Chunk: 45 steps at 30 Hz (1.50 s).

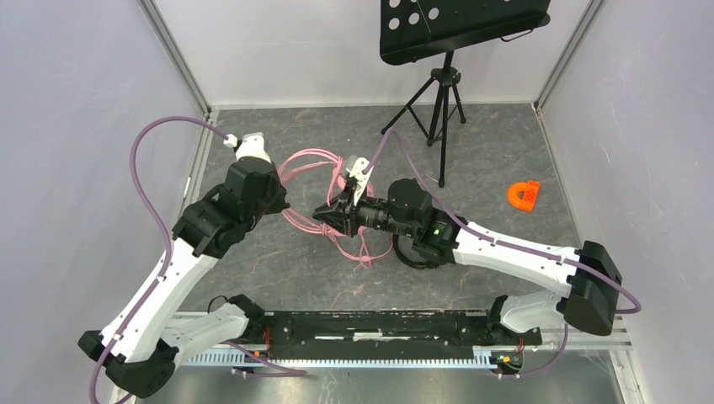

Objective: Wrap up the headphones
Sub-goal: Wrap the headphones cable around the headphones.

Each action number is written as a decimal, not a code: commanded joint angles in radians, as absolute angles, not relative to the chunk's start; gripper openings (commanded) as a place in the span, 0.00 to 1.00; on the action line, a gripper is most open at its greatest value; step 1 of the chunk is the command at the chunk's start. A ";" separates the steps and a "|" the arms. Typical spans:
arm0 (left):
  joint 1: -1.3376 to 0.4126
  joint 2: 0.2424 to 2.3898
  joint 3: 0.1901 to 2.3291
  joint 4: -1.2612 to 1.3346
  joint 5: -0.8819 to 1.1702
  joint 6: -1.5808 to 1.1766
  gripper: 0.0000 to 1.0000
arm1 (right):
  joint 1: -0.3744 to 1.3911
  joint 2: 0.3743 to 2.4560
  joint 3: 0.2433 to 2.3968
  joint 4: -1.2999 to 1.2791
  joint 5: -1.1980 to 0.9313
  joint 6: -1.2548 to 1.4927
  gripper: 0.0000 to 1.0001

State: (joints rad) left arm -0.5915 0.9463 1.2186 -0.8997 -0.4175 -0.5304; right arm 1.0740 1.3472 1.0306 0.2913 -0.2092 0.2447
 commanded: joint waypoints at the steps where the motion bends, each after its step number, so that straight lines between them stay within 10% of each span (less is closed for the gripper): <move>1: -0.589 0.911 1.295 -0.683 -0.431 -0.705 0.02 | 1.097 1.332 1.044 0.277 -0.204 0.217 0.17; 45: -0.589 0.940 1.324 -0.644 -0.464 -0.811 0.02 | 1.104 1.282 0.883 0.435 -0.098 0.085 0.16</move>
